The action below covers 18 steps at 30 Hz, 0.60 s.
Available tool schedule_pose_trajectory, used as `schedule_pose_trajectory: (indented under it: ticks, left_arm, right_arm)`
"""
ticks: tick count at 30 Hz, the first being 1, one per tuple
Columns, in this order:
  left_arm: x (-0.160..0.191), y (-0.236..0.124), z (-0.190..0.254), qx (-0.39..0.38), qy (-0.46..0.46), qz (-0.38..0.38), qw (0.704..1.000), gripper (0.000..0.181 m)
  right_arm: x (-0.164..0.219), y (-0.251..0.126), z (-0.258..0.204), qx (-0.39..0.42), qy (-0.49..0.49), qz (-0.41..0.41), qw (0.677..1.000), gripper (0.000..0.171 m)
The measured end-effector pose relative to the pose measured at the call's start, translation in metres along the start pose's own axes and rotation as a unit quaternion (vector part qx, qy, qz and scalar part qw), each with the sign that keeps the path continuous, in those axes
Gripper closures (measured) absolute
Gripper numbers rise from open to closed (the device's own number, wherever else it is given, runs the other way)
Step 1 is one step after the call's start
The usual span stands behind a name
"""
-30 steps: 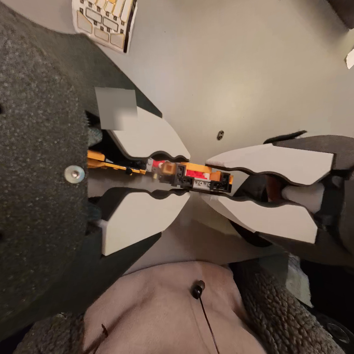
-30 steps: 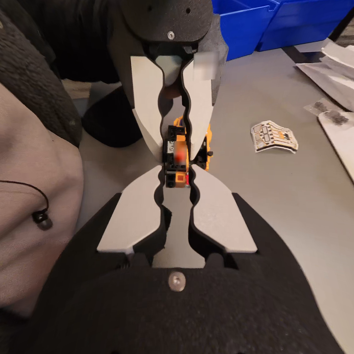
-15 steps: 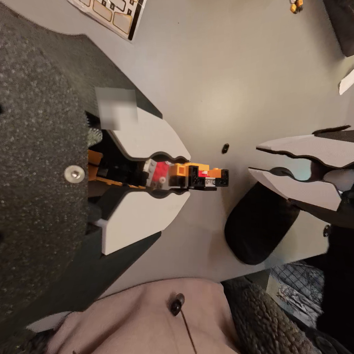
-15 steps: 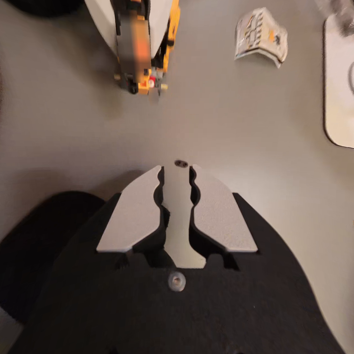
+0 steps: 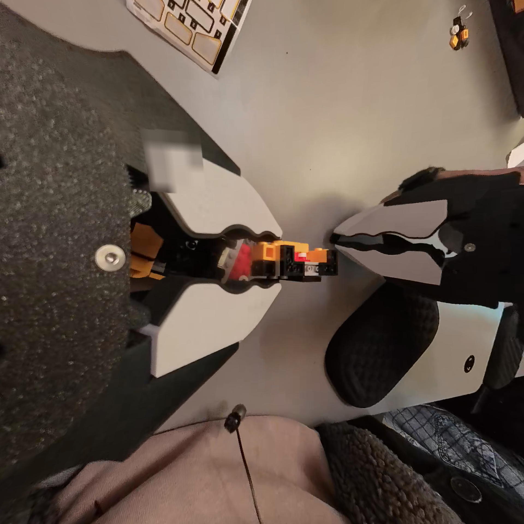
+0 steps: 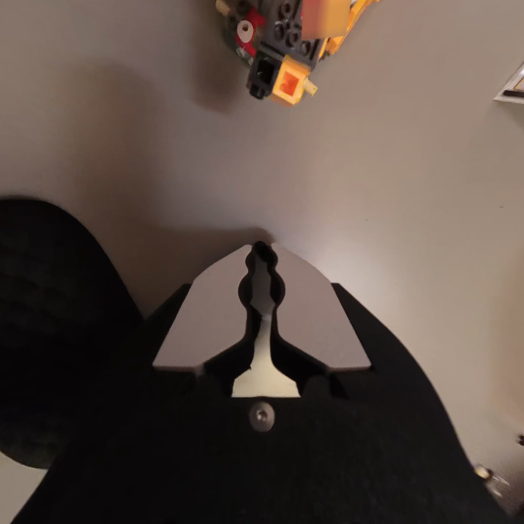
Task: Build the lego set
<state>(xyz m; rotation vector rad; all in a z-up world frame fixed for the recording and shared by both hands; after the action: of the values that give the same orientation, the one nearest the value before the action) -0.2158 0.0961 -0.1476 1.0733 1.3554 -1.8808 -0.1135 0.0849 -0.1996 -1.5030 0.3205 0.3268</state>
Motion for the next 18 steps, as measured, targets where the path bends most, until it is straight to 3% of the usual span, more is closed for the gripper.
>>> schedule_pose_trajectory:
  ticks: [6,10,14,16,18]
  left_arm:
    - [0.0,-0.001,0.003,0.008,0.0,0.004,1.0,0.157]
    - [0.0,-0.003,0.002,-0.004,0.007,0.003,1.0,0.157]
    - [-0.001,-0.004,0.002,-0.006,0.008,0.007,1.0,0.157]
    - [0.0,-0.004,0.003,-0.003,0.008,0.005,1.0,0.157]
    - [0.0,-0.003,0.003,-0.003,0.01,0.003,1.0,0.157]
  right_arm:
    - [-0.026,-0.013,-0.042,-0.155,0.111,0.054,0.98,0.171]
    - [-0.011,-0.008,-0.013,-0.049,0.119,0.025,0.991,0.162]
    - [-0.003,-0.003,-0.009,0.007,0.135,0.018,0.991,0.148]
    - [0.003,0.002,-0.008,0.033,0.149,0.011,0.988,0.15]
    - [0.002,0.002,-0.003,0.05,0.175,0.029,0.983,0.164]
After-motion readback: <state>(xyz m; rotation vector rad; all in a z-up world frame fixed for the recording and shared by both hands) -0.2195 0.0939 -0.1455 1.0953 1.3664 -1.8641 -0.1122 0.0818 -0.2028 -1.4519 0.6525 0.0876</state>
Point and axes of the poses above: each gripper's, where its closed fingertips meet, y out along the fingers, x out of its underside, z = x × y across the jaws, the point moved 1 cm from there along -y, back along the fingers, and after that the axes turned 3 degrees about z, right-handed, at the moved point
